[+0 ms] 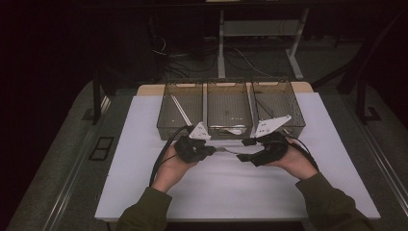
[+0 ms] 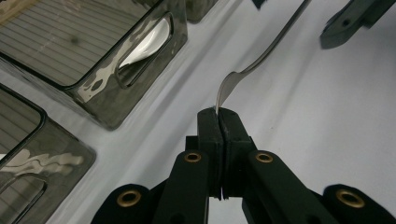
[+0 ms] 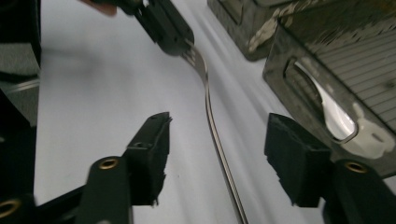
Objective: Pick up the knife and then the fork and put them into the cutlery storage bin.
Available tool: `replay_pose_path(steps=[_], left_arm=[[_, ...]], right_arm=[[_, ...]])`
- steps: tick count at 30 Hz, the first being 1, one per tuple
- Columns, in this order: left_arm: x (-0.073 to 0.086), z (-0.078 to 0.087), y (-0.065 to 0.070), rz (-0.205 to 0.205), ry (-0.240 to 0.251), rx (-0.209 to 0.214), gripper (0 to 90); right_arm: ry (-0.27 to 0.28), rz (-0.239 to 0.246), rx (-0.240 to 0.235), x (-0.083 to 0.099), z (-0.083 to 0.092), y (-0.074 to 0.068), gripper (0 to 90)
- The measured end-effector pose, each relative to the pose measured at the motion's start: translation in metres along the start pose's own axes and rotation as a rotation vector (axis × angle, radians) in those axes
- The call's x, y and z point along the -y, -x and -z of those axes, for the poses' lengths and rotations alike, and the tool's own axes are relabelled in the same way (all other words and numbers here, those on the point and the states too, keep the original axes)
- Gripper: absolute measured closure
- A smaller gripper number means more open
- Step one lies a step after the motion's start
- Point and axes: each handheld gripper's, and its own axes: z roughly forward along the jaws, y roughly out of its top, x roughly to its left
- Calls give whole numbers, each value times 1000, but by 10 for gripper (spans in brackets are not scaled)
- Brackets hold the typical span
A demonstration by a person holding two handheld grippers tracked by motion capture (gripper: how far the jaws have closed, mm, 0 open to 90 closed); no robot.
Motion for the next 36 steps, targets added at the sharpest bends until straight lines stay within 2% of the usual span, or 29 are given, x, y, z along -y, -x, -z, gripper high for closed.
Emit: replay_pose_path(steps=[10,20,24,30,33,36], left_arm=[[-6,-2,10,-50,-14,-5,878],[-7,-2,12,-61,-18,-7,878],[-6,-2,14,-69,-20,-4,877],[-4,0,11,-78,-9,23,862],[-1,0,10,-62,11,32,840],[4,4,6,-32,43,25,698]], right_arm=[[-110,72,25,2,-18,-4,620],[-165,114,50,3,-26,-11,806],[-181,145,55,3,-28,-12,832],[-211,184,2,5,-32,-13,867],[-212,172,-16,5,-33,-12,868],[-213,159,-12,6,-33,-11,868]])
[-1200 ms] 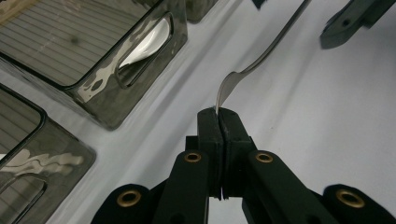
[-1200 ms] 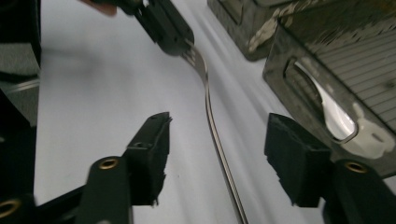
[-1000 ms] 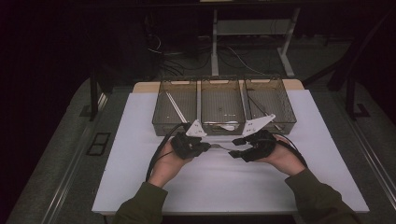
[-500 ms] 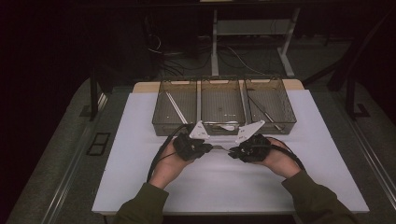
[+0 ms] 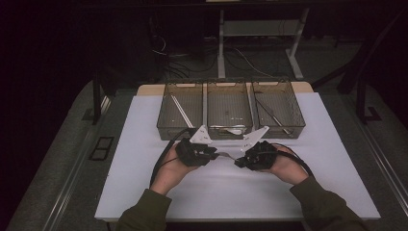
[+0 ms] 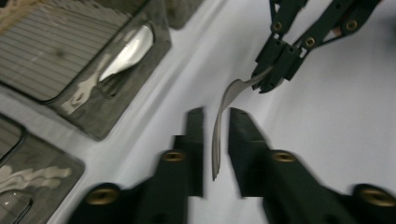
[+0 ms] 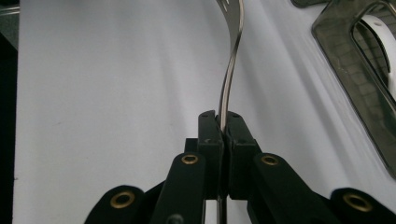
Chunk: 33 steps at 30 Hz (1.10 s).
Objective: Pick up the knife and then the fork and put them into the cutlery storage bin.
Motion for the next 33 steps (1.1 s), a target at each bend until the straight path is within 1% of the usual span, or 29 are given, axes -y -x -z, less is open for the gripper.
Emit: replay_pose_path(steps=[2,3,5,7,8,10,12,14,16,18,19,20,21,22,23,25,26,29,33], left_arm=[[6,4,-2,33,32,-4,592],[11,7,-3,49,55,-8,556],[21,12,-4,76,94,-39,463],[31,17,-7,100,128,-54,386],[36,19,-8,122,149,-57,347],[46,23,-9,158,187,-47,303],[56,26,-8,164,202,-44,246],[66,29,-5,159,210,-49,201],[77,32,-3,156,228,-47,174],[85,33,0,178,237,-38,130],[88,33,1,176,239,-33,128],[91,33,2,186,247,-37,115],[93,33,3,191,242,-36,87],[94,33,4,190,237,-44,61],[96,32,5,193,247,-55,42],[98,32,6,194,241,-49,0],[99,32,7,196,240,-50,0],[103,31,9,199,211,-44,0],[105,31,9,205,204,-41,0]], right_arm=[[5,-21,5,1,2,2,868],[6,-28,11,3,3,3,868],[13,-63,15,5,6,5,867],[18,-88,31,8,11,9,867],[25,-110,32,10,14,11,867],[37,-138,40,14,18,14,867],[44,-157,47,17,22,17,867],[46,-176,53,20,25,19,867],[57,-192,57,21,29,21,867],[71,-218,58,23,33,24,867],[78,-238,63,24,35,25,867],[80,-244,65,25,37,27,867],[82,-256,72,26,39,28,867],[88,-266,78,26,41,30,867],[91,-273,83,27,43,32,867],[106,-288,89,28,49,35,867],[114,-295,93,29,51,37,867],[125,-310,119,29,60,42,867],[151,-339,157,30,73,53,867]])
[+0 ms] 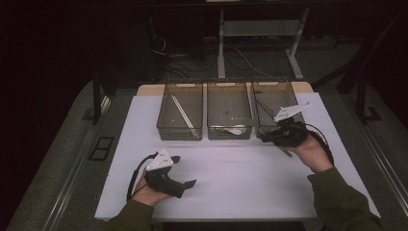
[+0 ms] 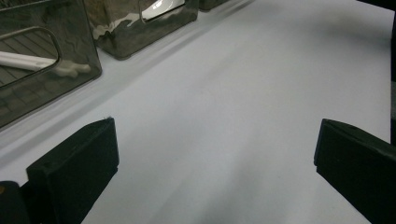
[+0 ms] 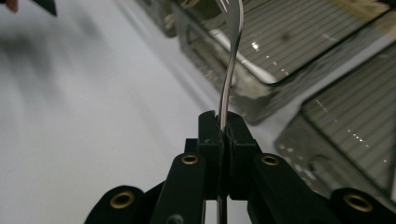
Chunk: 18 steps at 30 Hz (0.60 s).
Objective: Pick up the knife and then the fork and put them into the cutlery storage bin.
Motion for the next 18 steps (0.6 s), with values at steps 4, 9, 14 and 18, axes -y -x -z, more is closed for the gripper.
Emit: replay_pose_path(steps=[4,9,14,18], left_arm=[[0,1,-1,1,4,-3,0],[0,0,-2,2,1,-4,0],[-1,-1,0,-5,-6,2,0],[-1,-1,0,-8,-5,3,0]], right_arm=[[35,-41,32,-5,10,16,867],[64,-78,64,-13,17,37,866],[86,-113,89,-22,20,57,867],[106,-155,120,-27,21,75,866]])
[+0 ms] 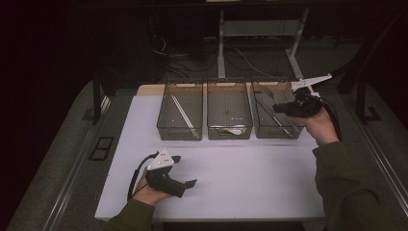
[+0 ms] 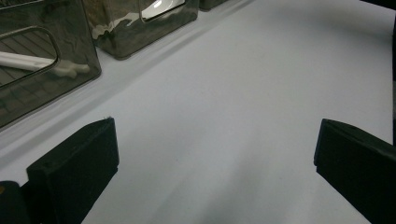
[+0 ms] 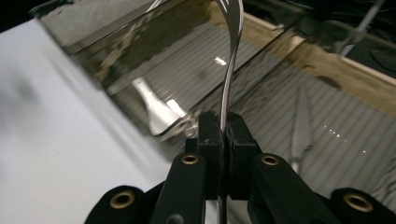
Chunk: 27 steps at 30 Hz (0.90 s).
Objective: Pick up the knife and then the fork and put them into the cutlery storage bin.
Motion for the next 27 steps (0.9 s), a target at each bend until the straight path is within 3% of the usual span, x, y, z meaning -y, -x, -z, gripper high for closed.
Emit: replay_pose_path(steps=[7,12,21,27], left_arm=[[0,0,0,6,5,2,0],[0,-1,0,10,6,13,0],[1,-1,-1,10,2,23,0],[1,-2,0,8,1,29,0]], right_arm=[[30,-87,76,-5,-11,28,866],[42,-107,122,-3,-25,41,866],[-33,-139,158,11,-49,61,866],[-101,-148,171,18,-59,65,866]])
